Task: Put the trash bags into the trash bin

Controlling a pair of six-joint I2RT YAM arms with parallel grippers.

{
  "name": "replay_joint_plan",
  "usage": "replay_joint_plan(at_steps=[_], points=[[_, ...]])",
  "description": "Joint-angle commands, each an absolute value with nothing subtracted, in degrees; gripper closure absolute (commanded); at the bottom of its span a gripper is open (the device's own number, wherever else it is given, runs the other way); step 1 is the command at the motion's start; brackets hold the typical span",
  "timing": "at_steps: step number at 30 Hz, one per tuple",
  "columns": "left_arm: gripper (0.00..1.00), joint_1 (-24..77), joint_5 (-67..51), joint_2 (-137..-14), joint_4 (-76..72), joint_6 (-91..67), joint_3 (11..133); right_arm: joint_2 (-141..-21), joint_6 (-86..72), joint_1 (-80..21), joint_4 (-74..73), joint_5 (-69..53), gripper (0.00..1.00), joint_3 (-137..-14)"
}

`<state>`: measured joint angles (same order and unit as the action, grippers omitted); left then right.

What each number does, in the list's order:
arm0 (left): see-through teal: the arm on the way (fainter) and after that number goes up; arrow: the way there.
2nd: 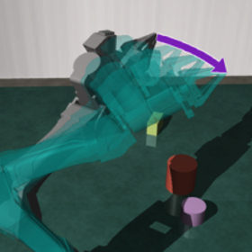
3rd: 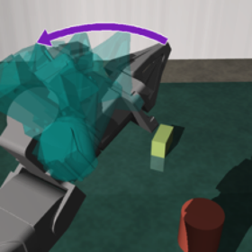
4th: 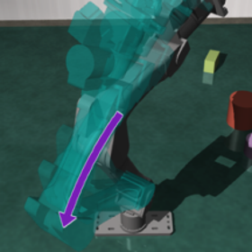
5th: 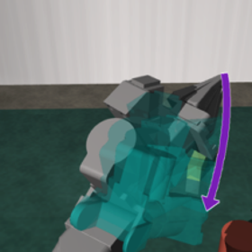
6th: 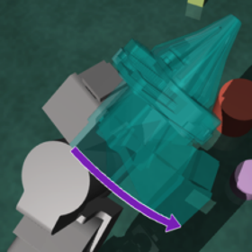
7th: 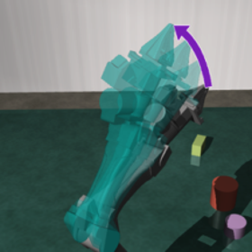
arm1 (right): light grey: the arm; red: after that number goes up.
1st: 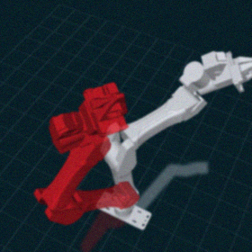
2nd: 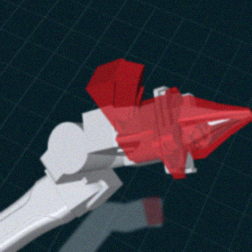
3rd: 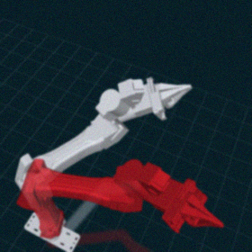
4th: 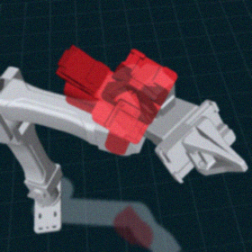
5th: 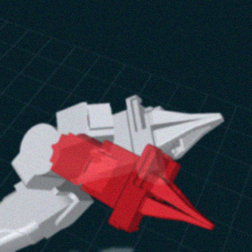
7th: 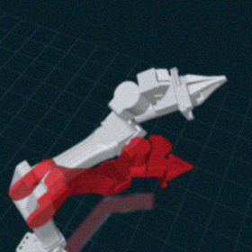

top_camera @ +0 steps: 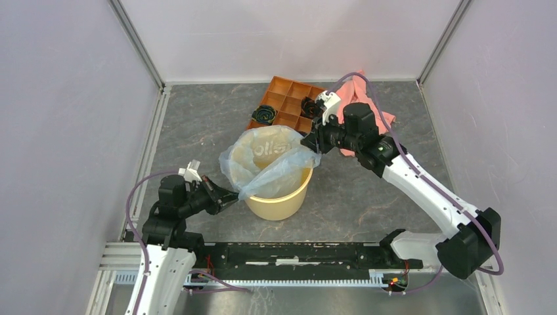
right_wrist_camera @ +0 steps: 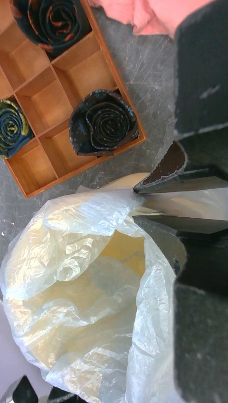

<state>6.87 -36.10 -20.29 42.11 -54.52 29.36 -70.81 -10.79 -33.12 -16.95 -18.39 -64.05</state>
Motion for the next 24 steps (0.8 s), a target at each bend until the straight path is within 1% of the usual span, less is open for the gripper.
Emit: replay_joint_plan(at_steps=[1, 5, 7, 9, 11, 12, 15, 18, 20, 21, 24], points=[[0.98, 6.86, -35.45, -21.95, 32.21, -61.83, 24.90, -73.49, -13.88, -33.71, -11.86, -21.41, 0.71, -63.02], [0.98, 6.86, -29.15, -25.59, 32.63, -59.66, 29.20, -76.80, -15.76, -36.57, -7.64, -21.53, 0.71, -65.01], [0.98, 6.86, -26.14, -27.64, 35.06, -57.41, 31.76, -79.37, -16.21, -37.76, -5.91, -21.66, 0.70, -67.56], [0.98, 6.86, -25.82, -28.88, 35.71, -56.51, 32.42, -82.62, -15.24, -38.44, -6.45, -21.71, 0.70, -71.70], [0.97, 6.86, -25.76, -28.85, 36.28, -56.37, 32.13, -85.01, -14.04, -38.44, -8.63, -21.00, 0.62, -75.57], [0.94, 6.86, -25.79, -28.38, 36.34, -56.60, 31.89, -85.96, -12.73, -38.40, -11.10, -19.85, 0.58, -77.98], [0.77, 6.86, -25.63, -26.37, 38.20, -57.06, 31.98, -86.10, -7.92, -38.56, -20.80, -13.29, 0.36, -83.46], [0.51, 6.86, -24.98, -24.02, 42.27, -56.53, 33.83, -83.01, -3.35, -38.52, -29.01, -4.29, 0.19, -85.93], [0.36, 6.86, -24.47, -23.05, 45.93, -55.37, 36.00, -80.01, -1.41, -38.58, -32.26, -0.42, 0.07, -86.30], [0.31, 6.86, -24.14, -22.70, 47.82, -54.33, 37.28, -78.31, -0.78, -38.51, -33.54, 2.05, 0.03, -86.54], [0.18, 6.88, -22.76, -22.15, 53.95, -51.62, 41.71, -74.69, -0.82, -38.57, -36.60, 3.35, 0.02, -87.25]])
